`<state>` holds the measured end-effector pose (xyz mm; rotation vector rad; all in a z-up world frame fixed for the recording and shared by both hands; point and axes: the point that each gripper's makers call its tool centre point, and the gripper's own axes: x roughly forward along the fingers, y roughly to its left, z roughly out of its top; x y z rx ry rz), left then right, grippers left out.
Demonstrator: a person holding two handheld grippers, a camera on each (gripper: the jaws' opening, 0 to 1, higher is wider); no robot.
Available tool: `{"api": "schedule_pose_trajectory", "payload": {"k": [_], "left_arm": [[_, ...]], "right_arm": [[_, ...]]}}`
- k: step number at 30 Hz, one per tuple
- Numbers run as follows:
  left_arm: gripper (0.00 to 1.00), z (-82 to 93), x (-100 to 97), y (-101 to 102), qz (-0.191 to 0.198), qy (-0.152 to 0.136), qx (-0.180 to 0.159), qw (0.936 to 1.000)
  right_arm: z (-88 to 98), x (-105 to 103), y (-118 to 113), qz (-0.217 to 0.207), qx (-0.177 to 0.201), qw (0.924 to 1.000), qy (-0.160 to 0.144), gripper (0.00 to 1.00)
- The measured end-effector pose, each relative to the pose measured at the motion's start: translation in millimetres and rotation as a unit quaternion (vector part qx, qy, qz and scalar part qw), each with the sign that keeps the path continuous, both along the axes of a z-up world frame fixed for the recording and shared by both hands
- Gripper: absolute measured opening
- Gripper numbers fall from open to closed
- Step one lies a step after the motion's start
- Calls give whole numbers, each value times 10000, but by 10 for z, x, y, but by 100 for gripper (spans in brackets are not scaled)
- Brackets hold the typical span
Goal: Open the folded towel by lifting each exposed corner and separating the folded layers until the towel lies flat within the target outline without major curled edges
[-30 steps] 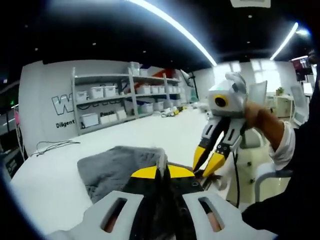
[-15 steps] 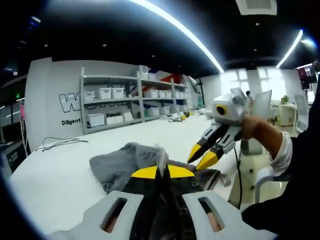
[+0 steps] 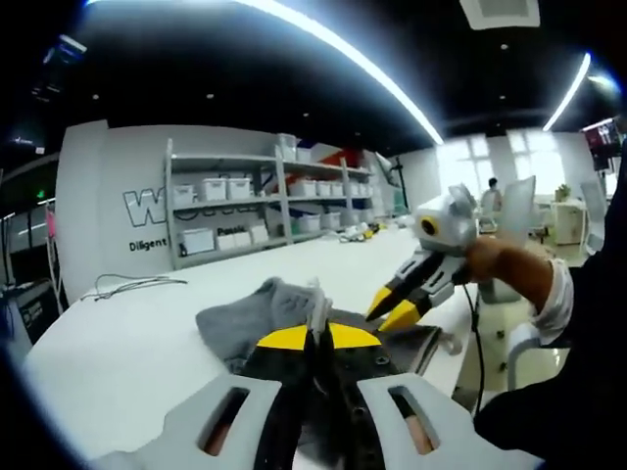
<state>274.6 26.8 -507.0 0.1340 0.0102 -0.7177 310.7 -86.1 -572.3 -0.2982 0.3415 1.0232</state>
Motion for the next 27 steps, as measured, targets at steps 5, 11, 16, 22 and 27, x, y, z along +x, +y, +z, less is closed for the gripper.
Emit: {"api": "schedule_pose_trajectory", "payload": {"k": [5,11,16,22,27], "left_arm": [[5,-2,-9,75,38,-61,41,10000],[5,14,-13,200,77,-11,-124,9999],[5,19,-27,305,148,-43,-86,9998],[5,12,-28,414,250,-45,-79,9996],[5,2,-28,483,305,-61,-59,9995]], "right_arm": [[40,98,-7,-168,-67,9998,-84,12],[45,183,44,-219,-251,9994,-137,12],[56,254,57,-251,-435,9985,-209,12],[56,305,78,-290,-534,9978,-249,14],[39,377,78,-305,-605,9975,-222,16]]}}
